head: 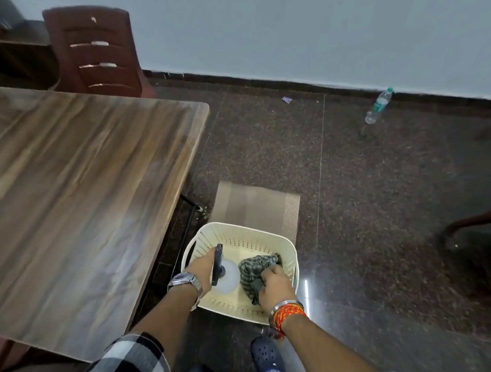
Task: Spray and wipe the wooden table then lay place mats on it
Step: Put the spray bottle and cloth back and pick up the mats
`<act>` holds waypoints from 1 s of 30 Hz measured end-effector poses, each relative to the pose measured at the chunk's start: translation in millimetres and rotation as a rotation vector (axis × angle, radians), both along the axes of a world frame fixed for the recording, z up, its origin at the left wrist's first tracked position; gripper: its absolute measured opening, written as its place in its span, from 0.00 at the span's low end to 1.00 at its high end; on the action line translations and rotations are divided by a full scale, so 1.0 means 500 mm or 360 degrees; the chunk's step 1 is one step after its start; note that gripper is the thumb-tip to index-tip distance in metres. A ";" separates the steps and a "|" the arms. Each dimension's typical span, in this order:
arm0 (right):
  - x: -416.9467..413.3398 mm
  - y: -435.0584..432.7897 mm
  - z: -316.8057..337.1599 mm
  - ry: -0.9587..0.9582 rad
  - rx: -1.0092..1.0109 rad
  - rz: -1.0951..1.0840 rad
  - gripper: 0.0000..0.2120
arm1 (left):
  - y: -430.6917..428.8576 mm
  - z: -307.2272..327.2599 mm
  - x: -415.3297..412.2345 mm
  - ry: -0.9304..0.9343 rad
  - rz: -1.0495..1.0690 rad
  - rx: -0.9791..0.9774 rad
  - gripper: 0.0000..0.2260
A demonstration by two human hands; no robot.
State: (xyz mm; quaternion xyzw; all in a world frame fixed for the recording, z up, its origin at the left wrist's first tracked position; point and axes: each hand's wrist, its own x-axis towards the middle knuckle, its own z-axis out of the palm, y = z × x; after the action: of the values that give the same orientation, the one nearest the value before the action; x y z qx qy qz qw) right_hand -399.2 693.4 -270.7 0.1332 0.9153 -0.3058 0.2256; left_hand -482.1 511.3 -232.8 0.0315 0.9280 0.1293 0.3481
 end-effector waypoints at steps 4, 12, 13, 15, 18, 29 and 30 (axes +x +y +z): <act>0.006 0.015 0.047 0.0093 -0.0077 0.0128 0.19 | -0.005 0.061 0.040 0.0040 0.0238 0.0075 0.36; 0.005 0.053 0.120 0.0210 -0.0162 0.0292 0.19 | -0.012 0.222 0.166 0.0188 0.0410 0.0287 0.36; 0.005 0.056 0.125 0.0213 -0.0170 0.0300 0.19 | -0.013 0.238 0.177 0.0207 0.0410 0.0289 0.36; 0.012 0.060 0.136 0.0279 -0.0162 0.0295 0.18 | -0.012 0.264 0.194 0.0235 0.0431 0.0324 0.37; 0.033 0.068 0.167 0.0362 -0.0146 0.0279 0.13 | 0.001 0.294 0.215 0.0326 0.0455 0.0378 0.38; -0.004 0.105 0.287 0.0641 -0.0050 0.0586 0.13 | 0.069 0.325 0.261 0.0631 0.0642 0.0557 0.32; -0.023 0.104 0.287 0.0627 -0.0051 0.0599 0.13 | 0.071 0.324 0.251 0.0664 0.0676 0.0542 0.33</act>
State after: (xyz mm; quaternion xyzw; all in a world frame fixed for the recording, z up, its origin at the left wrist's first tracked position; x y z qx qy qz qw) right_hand -410.5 745.6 -127.1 -0.1048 0.9452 -0.2931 0.0982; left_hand -356.6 546.7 -70.8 -0.0789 0.9301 0.3428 0.1060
